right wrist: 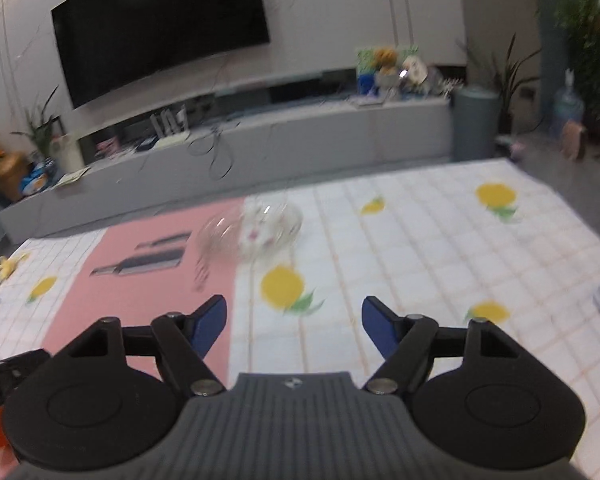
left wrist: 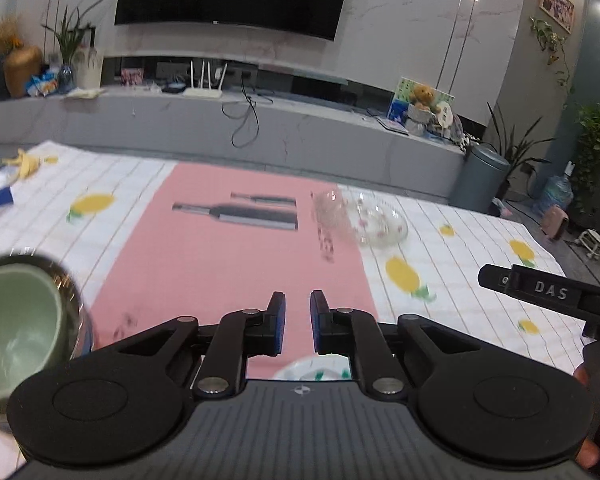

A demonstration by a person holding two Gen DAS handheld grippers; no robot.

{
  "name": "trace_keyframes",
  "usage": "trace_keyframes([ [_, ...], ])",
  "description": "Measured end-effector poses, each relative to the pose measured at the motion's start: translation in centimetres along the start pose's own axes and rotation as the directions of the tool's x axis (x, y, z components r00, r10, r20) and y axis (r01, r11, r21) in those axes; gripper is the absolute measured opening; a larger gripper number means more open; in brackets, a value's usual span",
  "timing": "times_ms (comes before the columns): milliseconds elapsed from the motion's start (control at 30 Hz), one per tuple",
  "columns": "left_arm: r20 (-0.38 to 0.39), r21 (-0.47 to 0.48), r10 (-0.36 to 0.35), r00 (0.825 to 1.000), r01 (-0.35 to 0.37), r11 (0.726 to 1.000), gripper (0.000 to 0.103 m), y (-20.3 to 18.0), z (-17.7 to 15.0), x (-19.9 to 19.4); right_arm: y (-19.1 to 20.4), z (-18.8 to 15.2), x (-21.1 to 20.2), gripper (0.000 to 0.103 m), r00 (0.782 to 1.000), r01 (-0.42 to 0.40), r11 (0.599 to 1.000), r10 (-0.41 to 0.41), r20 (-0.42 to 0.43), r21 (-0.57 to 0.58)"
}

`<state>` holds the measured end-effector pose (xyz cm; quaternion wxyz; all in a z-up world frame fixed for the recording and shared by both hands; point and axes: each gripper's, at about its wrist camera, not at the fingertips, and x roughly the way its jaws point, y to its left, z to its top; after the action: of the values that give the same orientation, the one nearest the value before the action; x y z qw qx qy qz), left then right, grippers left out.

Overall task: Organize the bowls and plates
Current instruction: 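Move both grippers to the small clear glass dish and grasp its rim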

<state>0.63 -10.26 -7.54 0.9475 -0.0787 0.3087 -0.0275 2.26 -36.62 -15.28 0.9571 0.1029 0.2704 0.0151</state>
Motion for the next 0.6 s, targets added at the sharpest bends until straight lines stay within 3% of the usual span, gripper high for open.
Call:
trace_keyframes([
  [167,0.038,0.016,0.049,0.998,-0.049,0.999,0.026,-1.7,2.2,1.7,-1.0,2.2,2.1,0.073,0.999,-0.021,0.995,0.017,0.037,0.097],
  [367,-0.043,-0.026,0.071,0.997,-0.072,0.997,0.027,-2.2,5.1,5.4,-2.0,4.8,5.3,0.072,0.999,-0.048,0.979,0.047,0.008,0.197],
  [600,-0.102,-0.002,-0.017,0.995,0.017,1.000,0.032,-4.2,7.9,9.9,-2.9,6.4,9.8,0.071,0.997,-0.042,0.970,0.055,-0.048,0.240],
])
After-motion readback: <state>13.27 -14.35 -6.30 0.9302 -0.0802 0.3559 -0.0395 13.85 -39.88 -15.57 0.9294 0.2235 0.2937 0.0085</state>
